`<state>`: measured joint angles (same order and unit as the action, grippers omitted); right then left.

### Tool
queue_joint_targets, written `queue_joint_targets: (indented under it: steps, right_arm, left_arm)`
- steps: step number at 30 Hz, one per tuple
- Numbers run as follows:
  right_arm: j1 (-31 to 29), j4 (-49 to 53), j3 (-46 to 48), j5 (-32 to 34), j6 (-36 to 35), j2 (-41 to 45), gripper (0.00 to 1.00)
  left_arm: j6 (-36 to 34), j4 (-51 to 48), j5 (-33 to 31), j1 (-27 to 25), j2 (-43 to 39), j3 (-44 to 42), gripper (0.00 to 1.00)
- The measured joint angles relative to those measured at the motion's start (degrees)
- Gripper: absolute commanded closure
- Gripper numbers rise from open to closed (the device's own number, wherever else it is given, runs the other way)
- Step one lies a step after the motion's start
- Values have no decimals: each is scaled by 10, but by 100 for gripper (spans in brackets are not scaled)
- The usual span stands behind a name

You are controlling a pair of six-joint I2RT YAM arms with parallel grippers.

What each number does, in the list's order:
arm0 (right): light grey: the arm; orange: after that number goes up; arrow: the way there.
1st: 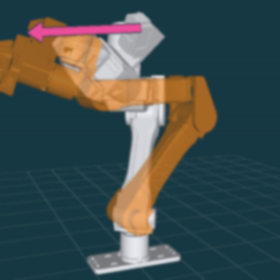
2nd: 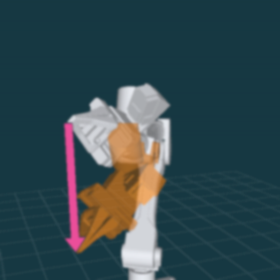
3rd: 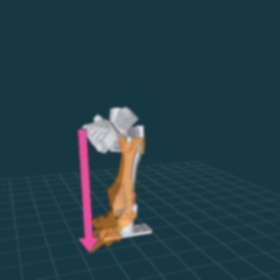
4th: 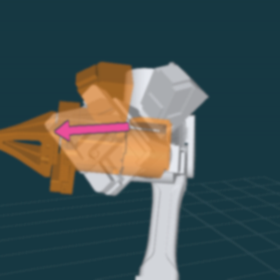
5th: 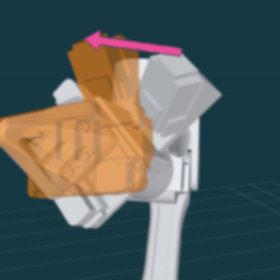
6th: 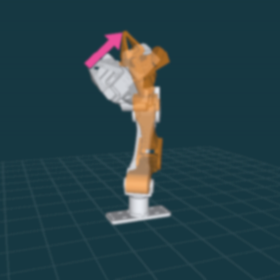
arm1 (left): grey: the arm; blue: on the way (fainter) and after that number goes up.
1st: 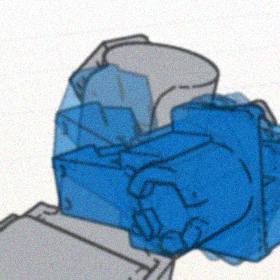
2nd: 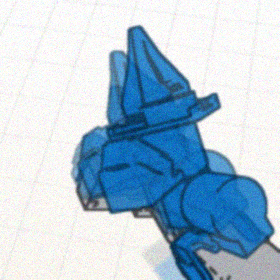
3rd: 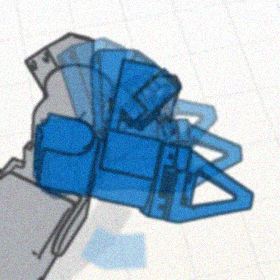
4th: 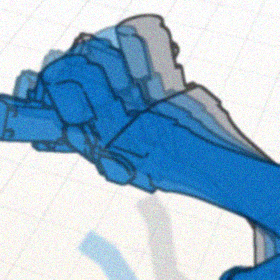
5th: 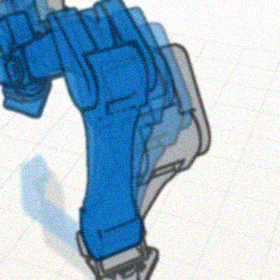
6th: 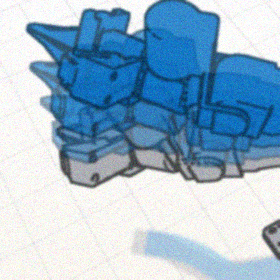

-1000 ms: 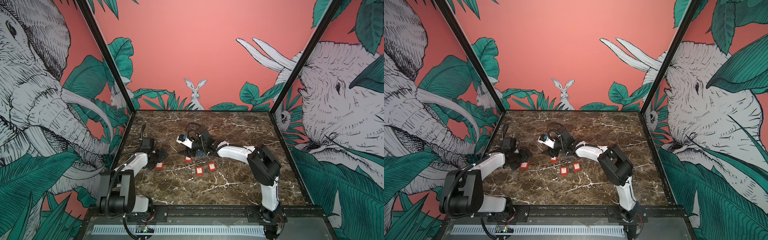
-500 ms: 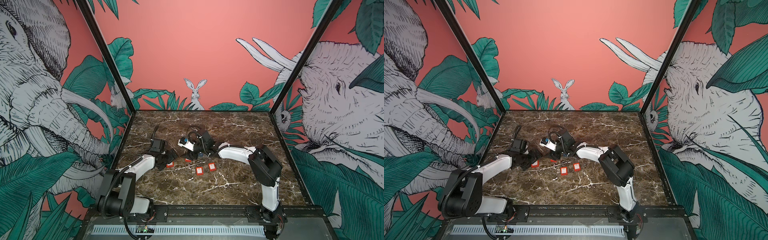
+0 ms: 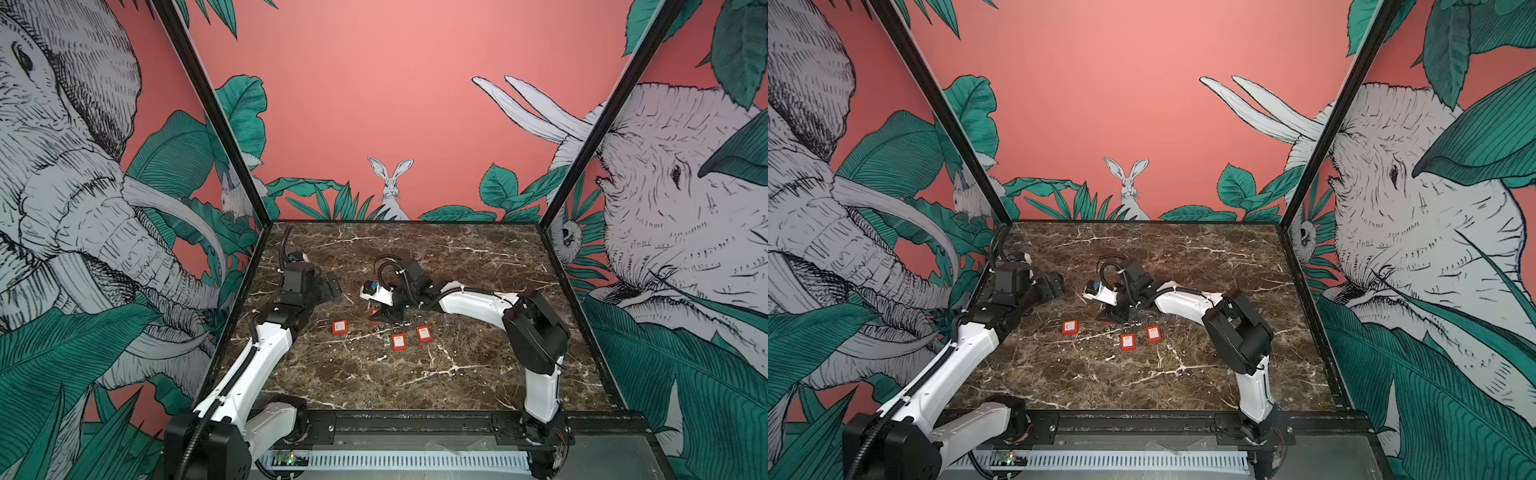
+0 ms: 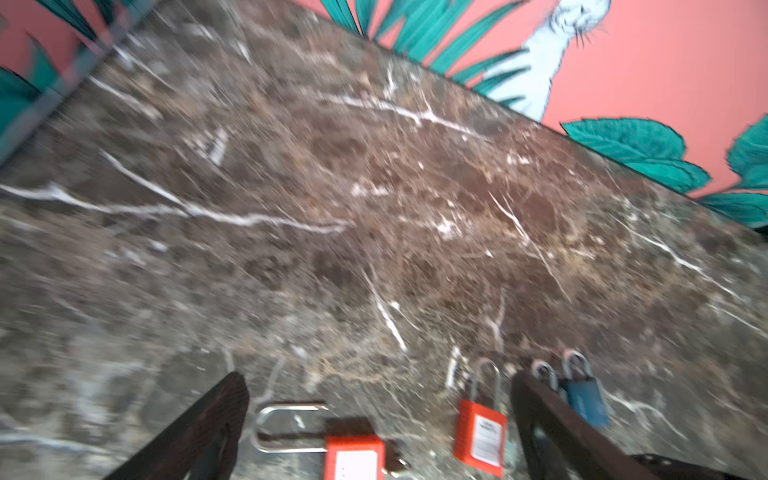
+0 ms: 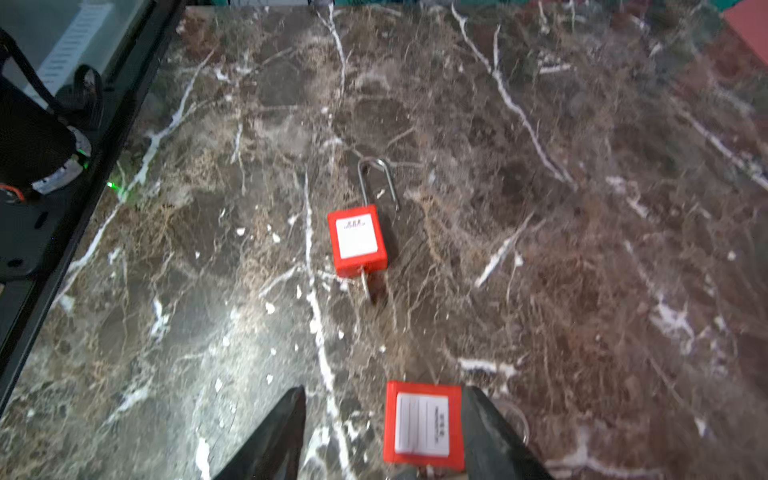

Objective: Lock with the key

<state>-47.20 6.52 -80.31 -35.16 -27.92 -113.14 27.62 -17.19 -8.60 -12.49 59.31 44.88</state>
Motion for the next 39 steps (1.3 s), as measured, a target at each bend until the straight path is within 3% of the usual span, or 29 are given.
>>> queue_joint_targets:
  steps: [6, 10, 14, 21, 32, 39]
  right_arm:
    - [-26, 47, -90, -2, -30, -68, 36]
    - [-45, 67, -126, 6, -48, -111, 34]
    - [-58, 78, -146, 18, -54, -141, 33]
    - [-73, 115, -226, 50, -66, -195, 31]
    - [-87, 220, -320, 74, -90, -231, 31]
    - [-102, 255, -362, 107, -89, -266, 41]
  left_arm:
    - [-35, 8, -9, 63, -9, 1, 0]
    - [-27, -9, 26, 138, 16, 18, 1]
    - [-13, -19, 67, 179, 43, 41, 1]
    - [-3, -27, 121, 182, 76, 64, 1]
    - [-2, -41, 136, 182, 76, 65, 1]
    - [0, -45, 140, 182, 76, 67, 1]
